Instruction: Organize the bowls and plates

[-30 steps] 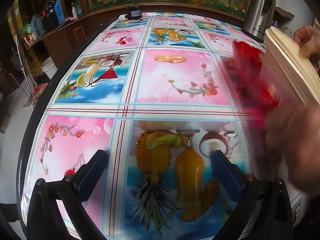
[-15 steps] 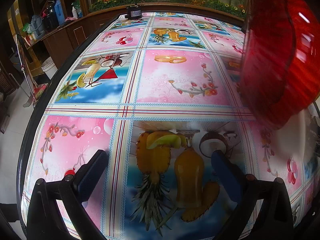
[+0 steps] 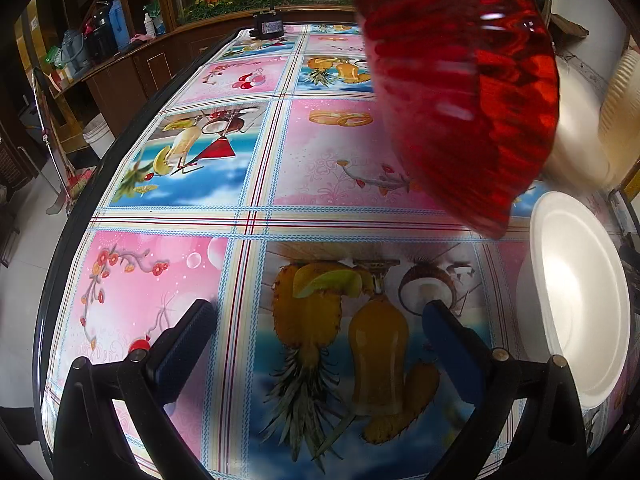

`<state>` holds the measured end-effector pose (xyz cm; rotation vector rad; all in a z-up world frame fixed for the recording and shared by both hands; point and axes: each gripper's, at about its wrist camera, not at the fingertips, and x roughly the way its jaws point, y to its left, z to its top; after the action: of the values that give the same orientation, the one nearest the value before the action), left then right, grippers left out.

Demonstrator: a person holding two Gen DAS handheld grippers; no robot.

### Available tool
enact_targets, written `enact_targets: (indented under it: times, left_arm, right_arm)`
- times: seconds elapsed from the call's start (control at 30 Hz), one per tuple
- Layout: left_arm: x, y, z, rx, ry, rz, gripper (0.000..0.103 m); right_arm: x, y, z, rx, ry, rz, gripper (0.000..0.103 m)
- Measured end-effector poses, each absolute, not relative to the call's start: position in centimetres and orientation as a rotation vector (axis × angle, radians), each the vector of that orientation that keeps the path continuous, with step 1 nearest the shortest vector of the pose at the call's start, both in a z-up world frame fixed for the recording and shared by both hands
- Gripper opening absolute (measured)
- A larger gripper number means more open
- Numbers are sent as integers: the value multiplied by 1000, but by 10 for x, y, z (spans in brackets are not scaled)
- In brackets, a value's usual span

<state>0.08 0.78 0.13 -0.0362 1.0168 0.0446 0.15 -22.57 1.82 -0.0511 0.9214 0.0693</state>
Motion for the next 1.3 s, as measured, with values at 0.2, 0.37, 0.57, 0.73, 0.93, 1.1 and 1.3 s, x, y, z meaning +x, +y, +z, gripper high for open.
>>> enact_targets:
  times: [0.2, 0.37, 0.57, 0.73, 0.93, 1.1, 1.3]
  left_arm:
    - [1, 8, 2, -36, 1017, 45, 103]
    - [1, 8, 1, -36, 1017, 45, 103]
    - [1, 8, 1, -36, 1017, 45, 103]
    - [1, 8, 1, -36, 1017, 45, 103]
    - [2, 9, 1, -35, 1017, 45, 103]
    - [3, 8, 1, -34, 1017, 46, 103]
    - [3, 9, 1, -35, 1017, 45, 103]
  right_arm:
    - [2, -226, 18, -51, 922, 69, 103]
    - [2, -226, 18, -51, 922, 69, 103]
    - [2, -226, 18, -51, 922, 69, 103]
    - [2, -226, 19, -51, 922, 69, 103]
    - [1, -226, 18, -51, 922, 69, 103]
    - [1, -226, 19, -52, 921, 69, 103]
    - [1, -226, 19, -51, 922, 69, 103]
